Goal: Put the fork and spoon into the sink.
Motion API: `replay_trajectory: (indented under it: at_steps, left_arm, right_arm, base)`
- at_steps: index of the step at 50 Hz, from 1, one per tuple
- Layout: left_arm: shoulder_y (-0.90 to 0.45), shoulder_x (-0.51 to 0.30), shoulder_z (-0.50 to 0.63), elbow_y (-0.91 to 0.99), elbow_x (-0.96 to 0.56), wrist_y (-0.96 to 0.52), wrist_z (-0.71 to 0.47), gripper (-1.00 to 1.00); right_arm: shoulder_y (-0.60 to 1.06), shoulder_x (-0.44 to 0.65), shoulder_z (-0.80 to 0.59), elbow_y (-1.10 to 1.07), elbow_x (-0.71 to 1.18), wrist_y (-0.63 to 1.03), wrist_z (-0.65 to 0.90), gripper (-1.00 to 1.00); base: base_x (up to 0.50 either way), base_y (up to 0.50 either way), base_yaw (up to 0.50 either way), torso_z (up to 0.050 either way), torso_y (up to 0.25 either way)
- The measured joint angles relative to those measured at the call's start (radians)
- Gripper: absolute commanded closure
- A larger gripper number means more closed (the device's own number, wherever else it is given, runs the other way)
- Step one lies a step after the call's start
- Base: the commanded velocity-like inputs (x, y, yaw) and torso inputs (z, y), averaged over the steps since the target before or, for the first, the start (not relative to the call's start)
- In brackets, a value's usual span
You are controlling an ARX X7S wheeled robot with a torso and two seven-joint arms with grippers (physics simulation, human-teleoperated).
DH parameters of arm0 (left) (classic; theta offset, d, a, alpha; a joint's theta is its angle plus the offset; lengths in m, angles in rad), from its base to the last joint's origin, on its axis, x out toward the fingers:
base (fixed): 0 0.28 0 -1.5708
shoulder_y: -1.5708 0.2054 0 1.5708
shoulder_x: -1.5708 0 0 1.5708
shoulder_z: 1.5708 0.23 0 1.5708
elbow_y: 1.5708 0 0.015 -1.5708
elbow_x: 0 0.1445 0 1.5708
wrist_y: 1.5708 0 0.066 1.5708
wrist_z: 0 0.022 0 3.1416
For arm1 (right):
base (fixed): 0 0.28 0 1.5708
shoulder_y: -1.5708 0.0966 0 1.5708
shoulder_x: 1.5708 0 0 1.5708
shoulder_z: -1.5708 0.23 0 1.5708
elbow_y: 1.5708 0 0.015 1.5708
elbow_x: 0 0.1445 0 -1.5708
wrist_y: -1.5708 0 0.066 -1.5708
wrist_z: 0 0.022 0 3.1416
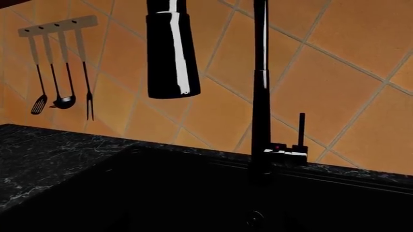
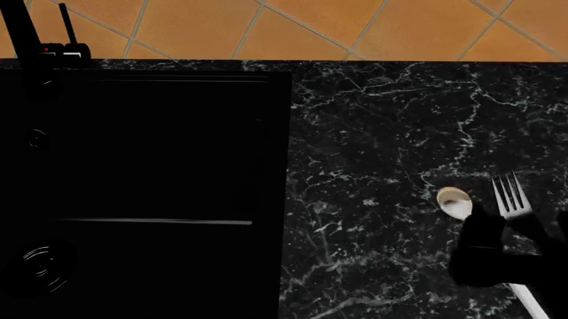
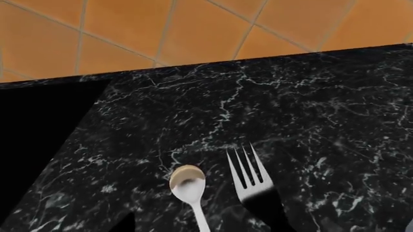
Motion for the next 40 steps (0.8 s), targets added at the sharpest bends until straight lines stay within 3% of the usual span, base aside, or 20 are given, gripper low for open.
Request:
replay_trajectory:
  at_steps: [14, 40]
  left_arm:
    - [0.008, -0.002, 0.005, 0.003, -0.003, 0.002, -0.003, -1.0]
    - [0.023, -0.005, 0.001, 0.011, -0.011, 0.004, -0.008, -1.0]
  right_arm:
    - [-0.049, -0.011, 0.023, 0.028, 0.031, -0.024, 0.0, -1.0]
    - [-0.061, 0.015, -0.084, 0.172, 0.003, -0.146, -0.042, -1.0]
  base:
    - [0.0, 0.0, 0.0, 0.0, 0.0]
    - [0.0, 0.0, 0.0, 0.0, 0.0]
